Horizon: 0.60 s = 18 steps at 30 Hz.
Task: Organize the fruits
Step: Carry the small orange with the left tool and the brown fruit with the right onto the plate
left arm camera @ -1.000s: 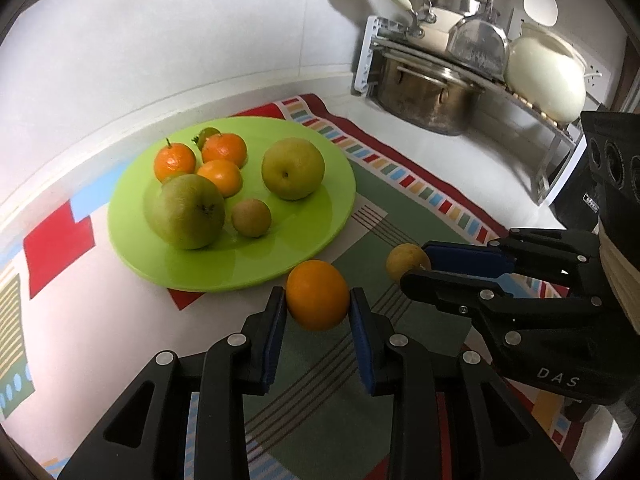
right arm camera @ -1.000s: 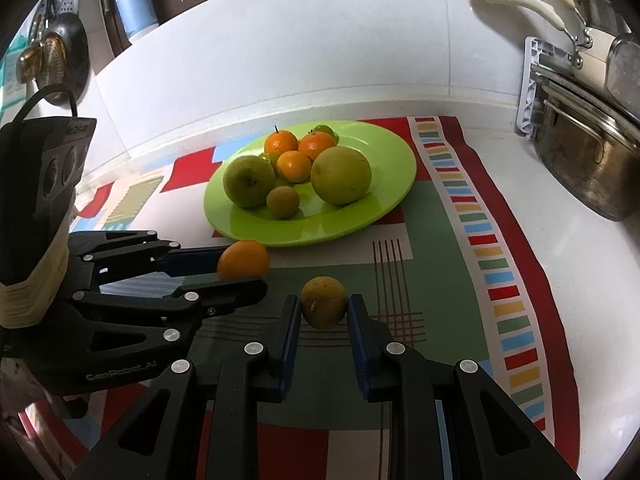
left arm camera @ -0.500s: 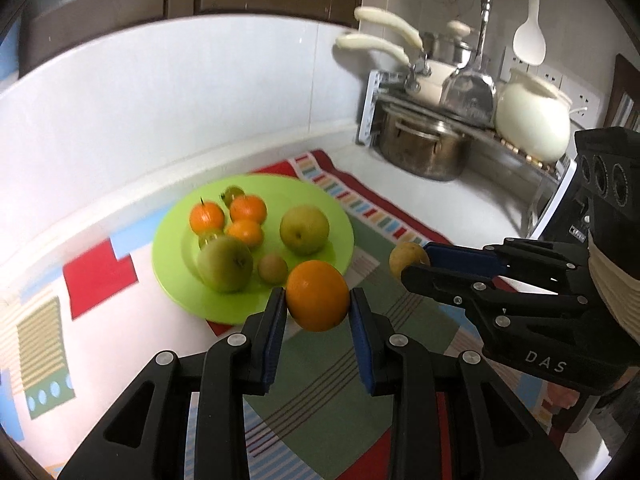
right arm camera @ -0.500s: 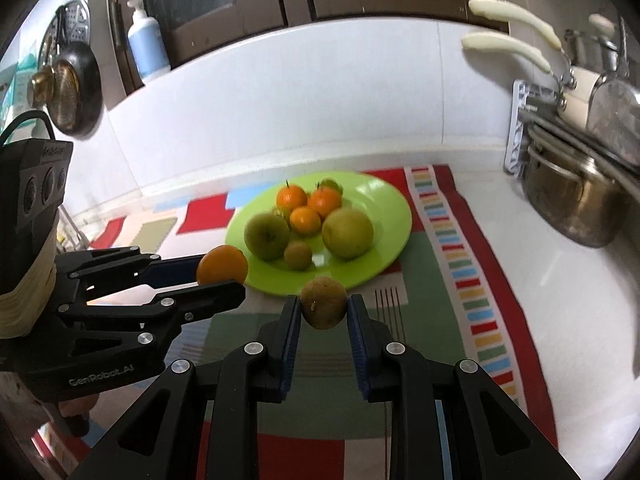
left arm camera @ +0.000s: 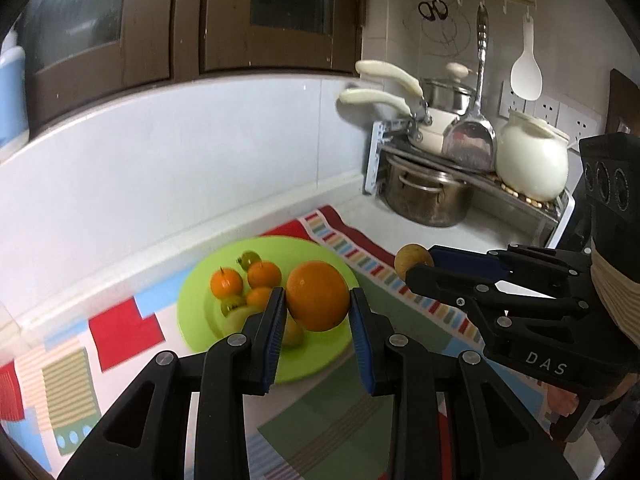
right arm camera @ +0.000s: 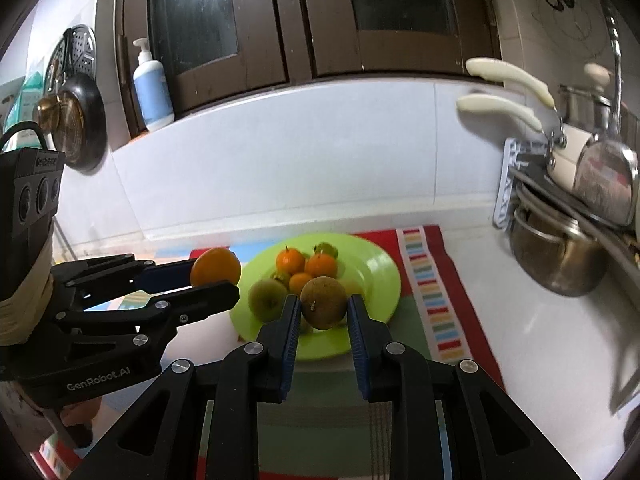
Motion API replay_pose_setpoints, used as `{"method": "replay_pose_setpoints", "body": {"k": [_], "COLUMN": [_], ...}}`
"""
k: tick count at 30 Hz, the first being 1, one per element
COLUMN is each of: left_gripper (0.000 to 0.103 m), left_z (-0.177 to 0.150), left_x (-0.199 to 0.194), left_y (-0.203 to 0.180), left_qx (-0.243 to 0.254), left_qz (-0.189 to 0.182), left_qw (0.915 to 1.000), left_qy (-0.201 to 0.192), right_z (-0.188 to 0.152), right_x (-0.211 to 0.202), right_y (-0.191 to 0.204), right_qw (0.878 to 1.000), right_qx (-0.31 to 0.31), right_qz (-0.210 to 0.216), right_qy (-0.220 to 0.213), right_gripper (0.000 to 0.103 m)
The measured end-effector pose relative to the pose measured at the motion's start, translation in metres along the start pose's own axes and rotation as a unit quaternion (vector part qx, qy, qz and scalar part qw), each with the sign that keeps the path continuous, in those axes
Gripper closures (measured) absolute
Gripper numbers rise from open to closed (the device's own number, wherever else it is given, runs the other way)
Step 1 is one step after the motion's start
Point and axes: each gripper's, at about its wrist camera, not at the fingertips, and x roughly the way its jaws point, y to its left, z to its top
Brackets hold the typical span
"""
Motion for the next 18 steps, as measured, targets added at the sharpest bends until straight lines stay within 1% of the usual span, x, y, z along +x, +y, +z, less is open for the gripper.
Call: {"method": "replay_pose_setpoints", "body": {"k": [5, 9, 14, 18], "left_gripper": [0.071, 0.071, 0.071, 0.071], "left_z": [0.011, 0.020, 0.026, 0.027], "left_x": [0.006, 0.019, 0.042, 0.064], "left_y": [0.000, 0.004, 0.015, 0.020], "left_qx": [0.007, 0.005, -0.005, -0.013], "left_qz": [0.004, 0.003, -0.003, -0.008], "left_qw": [0.9999, 0.9999, 1.0000, 0.9997], "left_qy": [-0.010, -0.010, 0.001, 0.018], "right_z": [0.014, 0.024, 0.033, 0.036], "right_x": [0.004, 0.012, 0.029, 0.048], "right_y": [-0.004, -0.011, -0.018, -0.022], "right_qw": [1.000, 1.000, 1.000, 1.000], "right_qx": [-0.005, -0.005, -0.005, -0.004], "right_qz": [-0.006, -0.010, -0.012, -0.006], "right_qy": [-0.014, -0.020, -0.021, -0.010], "right_gripper": [0.078, 0.078, 0.078, 0.078]}}
